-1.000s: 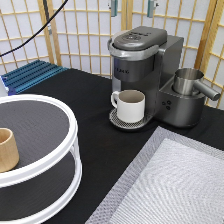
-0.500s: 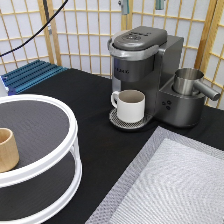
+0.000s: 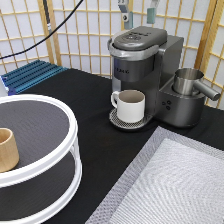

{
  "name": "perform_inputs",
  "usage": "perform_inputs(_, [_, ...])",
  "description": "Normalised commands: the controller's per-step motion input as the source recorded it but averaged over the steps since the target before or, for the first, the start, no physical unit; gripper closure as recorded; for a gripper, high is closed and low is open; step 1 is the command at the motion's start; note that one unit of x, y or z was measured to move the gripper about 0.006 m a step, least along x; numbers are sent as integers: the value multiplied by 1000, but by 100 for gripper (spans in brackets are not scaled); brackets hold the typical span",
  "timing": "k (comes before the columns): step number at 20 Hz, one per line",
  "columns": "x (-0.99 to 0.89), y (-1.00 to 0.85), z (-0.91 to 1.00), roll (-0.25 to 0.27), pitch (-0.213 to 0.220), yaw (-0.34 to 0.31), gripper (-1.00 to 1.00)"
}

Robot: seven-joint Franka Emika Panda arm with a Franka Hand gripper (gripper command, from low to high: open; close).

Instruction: Make coffee

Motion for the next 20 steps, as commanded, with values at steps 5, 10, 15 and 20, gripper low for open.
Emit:
perform_inputs(5, [-466, 118, 210, -30, 7, 277, -100])
perform_inputs(10, [-432, -284, -95, 15, 10, 66, -100])
perform_inputs(15, [-395, -254, -30, 32, 0, 0, -100])
perform_inputs(20, [-501, -122, -185, 7, -2, 0, -100])
